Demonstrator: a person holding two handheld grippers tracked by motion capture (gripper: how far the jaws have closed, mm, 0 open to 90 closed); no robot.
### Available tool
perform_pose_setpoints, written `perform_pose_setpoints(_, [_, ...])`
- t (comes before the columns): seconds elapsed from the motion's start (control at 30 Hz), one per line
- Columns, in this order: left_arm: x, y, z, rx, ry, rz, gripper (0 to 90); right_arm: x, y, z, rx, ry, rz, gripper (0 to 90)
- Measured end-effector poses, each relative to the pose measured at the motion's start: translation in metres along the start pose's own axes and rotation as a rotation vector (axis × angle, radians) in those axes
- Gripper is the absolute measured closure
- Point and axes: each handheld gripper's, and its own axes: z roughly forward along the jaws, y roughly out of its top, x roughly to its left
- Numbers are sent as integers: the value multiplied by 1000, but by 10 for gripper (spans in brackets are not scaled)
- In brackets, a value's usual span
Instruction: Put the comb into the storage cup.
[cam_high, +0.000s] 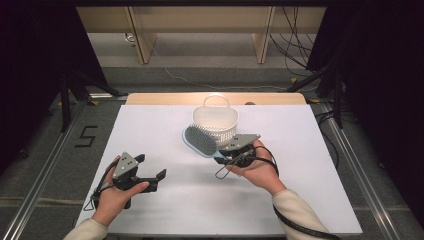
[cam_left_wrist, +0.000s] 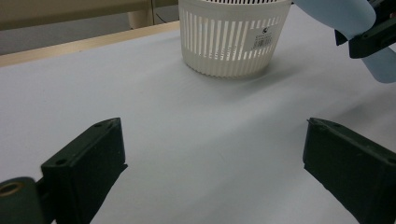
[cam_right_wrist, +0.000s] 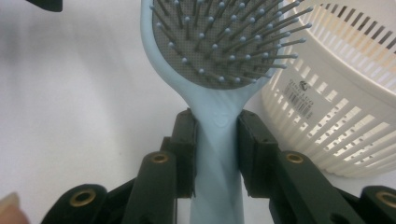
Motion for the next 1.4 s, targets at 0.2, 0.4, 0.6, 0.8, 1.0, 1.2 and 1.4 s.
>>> perform_pose_setpoints(0.2, [0, 0, 0, -1, 0, 0, 52, -1, 1, -3, -25, -19, 18, 705])
perform_pose_setpoints(0.4, [0, 0, 0, 0, 1, 0, 52, -2, 2, -4, -38, -31, 23, 704])
perform_pose_setpoints(0.6, [0, 0, 0, -1, 1, 0, 52, -3, 2, -6, -54, -49, 31, 705])
perform_pose_setpoints(0.8, [0, 0, 0, -2, -1, -1, 52, -4, 2, -8, -71, -64, 48, 705])
perform_pose_setpoints(1.0, [0, 0, 0, -2, 1, -2, 53, -6, 2, -10, -84, -78, 61, 704])
perform_pose_setpoints(1.2, [0, 0, 0, -1, 2, 0, 53, -7, 2, -12, -98, -95, 71, 705])
perform_pose_setpoints(1.4, [0, 0, 0, -1, 2, 1, 53, -8, 2, -13, -108, -102, 82, 705])
